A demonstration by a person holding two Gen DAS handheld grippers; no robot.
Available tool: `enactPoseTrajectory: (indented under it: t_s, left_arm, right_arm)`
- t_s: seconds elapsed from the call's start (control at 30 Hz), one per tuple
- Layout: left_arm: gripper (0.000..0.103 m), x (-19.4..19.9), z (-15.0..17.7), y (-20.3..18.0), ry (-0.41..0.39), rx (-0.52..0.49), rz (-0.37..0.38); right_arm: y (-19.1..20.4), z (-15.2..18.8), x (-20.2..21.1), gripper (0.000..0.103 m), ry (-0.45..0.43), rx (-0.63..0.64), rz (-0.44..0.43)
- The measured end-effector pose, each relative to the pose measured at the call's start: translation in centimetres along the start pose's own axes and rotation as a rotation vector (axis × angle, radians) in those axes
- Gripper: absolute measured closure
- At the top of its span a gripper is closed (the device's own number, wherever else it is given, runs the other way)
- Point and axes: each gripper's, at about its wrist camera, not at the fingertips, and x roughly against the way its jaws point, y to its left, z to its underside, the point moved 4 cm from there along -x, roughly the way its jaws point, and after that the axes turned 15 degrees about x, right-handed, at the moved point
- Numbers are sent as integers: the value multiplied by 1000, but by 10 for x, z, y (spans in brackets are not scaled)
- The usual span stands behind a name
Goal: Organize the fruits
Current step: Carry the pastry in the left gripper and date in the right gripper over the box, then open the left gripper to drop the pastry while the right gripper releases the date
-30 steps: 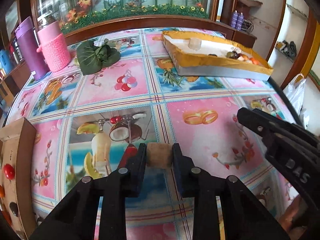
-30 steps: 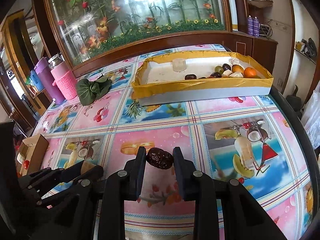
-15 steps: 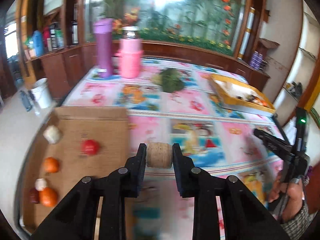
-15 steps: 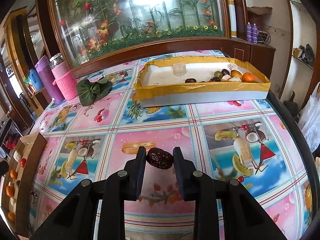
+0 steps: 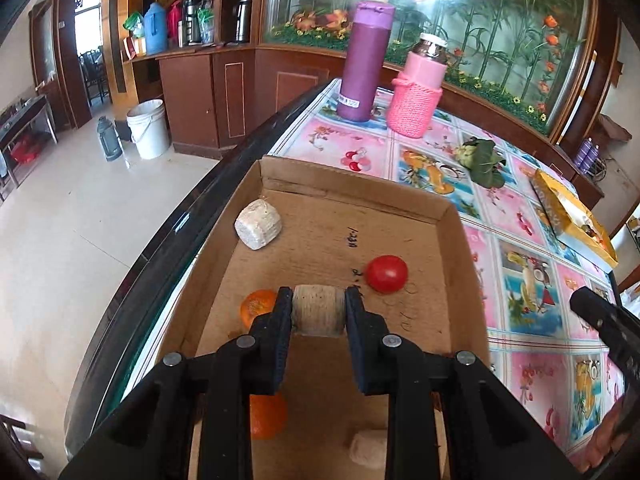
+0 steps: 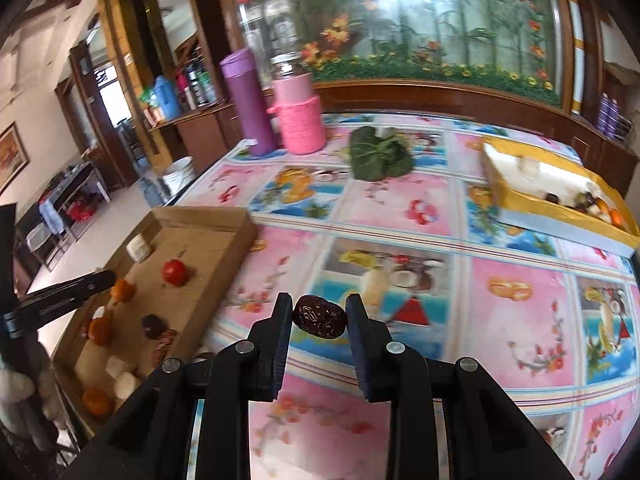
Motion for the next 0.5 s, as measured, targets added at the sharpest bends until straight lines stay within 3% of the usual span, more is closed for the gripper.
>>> enactPoseTrajectory:
  t_s: [0.27, 0.5]
  left_arm:
    - [78, -20, -11, 12, 47, 34, -9]
    - [75, -21, -13, 19, 61, 73, 37]
  right_arm:
    - [107, -28, -53, 73, 68, 210, -130]
    - [135, -32, -92, 73, 123, 262, -149]
